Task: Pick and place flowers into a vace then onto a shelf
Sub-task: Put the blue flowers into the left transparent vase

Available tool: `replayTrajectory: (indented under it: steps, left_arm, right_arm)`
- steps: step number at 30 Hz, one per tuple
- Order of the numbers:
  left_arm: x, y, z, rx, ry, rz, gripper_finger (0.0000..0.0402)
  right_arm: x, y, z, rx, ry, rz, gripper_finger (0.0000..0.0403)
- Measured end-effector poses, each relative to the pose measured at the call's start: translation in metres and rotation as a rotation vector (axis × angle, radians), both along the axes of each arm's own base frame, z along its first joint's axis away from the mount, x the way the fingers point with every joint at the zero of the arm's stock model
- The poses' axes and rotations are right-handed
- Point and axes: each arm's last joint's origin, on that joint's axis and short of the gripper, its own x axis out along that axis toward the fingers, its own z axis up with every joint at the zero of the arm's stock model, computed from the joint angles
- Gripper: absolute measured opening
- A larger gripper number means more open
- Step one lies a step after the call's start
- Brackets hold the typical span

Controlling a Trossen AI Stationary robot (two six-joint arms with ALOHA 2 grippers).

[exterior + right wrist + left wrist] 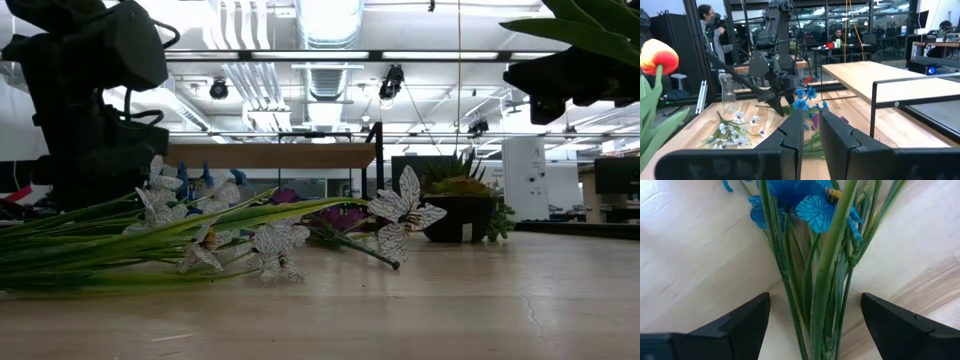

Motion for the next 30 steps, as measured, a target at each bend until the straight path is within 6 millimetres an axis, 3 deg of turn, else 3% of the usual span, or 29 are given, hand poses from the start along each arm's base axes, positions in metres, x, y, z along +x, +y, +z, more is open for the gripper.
replayTrajectory:
  steps: [7, 21, 30]
  left_arm:
    - [-0.002, 0.000, -0.002, 0.008, 0.014, -0.030, 0.0228]
    - [-0.001, -0.001, 0.004, -0.021, 0.037, -0.127, 0.0014]
    - [-0.002, -0.004, 0.049, -0.029, -0.117, -0.236, 0.0009]
  right_arm:
    - [0.000, 0.000, 0.000, 0.005, 0.004, 0.000, 0.0052]
    - [0.000, 0.000, -0.002, 0.007, 0.023, 0.000, 0.0052]
    - [0.000, 0.000, -0.002, 0.006, 0.024, 0.000, 0.0052]
